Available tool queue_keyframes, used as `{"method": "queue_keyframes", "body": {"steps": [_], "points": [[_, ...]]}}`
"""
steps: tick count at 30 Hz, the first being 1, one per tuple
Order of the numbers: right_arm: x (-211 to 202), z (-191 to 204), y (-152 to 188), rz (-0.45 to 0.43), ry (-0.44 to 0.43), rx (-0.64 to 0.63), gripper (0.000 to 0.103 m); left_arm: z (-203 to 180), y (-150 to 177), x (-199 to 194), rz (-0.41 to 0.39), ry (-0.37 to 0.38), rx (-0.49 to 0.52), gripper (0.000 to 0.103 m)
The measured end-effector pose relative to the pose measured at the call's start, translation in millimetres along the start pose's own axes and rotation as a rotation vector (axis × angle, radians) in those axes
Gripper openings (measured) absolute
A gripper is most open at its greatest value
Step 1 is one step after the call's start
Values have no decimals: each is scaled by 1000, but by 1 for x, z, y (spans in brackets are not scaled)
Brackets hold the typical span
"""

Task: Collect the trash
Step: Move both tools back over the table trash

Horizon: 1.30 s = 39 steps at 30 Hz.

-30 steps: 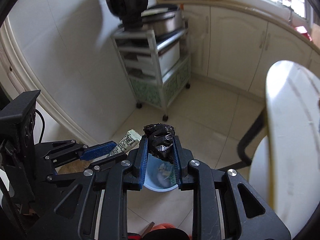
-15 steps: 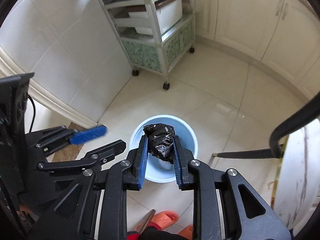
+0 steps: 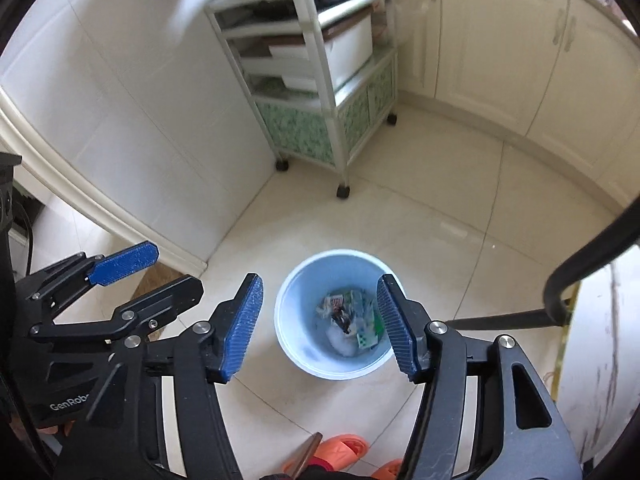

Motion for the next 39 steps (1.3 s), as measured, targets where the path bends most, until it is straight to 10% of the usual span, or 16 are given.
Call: {"method": "queue_keyframes", "body": {"steps": [11, 19, 31, 39], "points": [[-178, -6, -1, -323, 82, 30, 84, -73, -3, -139, -275, 47, 121, 80], [-301, -67, 33, -496, 221, 103, 95, -194, 18, -182, -362, 189, 319, 95], [-396, -244, 113, -506, 483, 371, 97, -384, 3, -120, -291, 275, 573, 98], [-395, -323, 154, -433, 508, 481, 97, -473, -45, -30, -290, 262, 713, 97]]}}
Point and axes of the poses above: each gripper's, at about its wrist camera, not at the fingertips, and x roughly the way its jaws point, z to its left, y to its underside, the point moved 3 cm from there along x, roughly the way its jaws point, and after that the axes turned 3 degrees about -z, right-handed, at the moved point
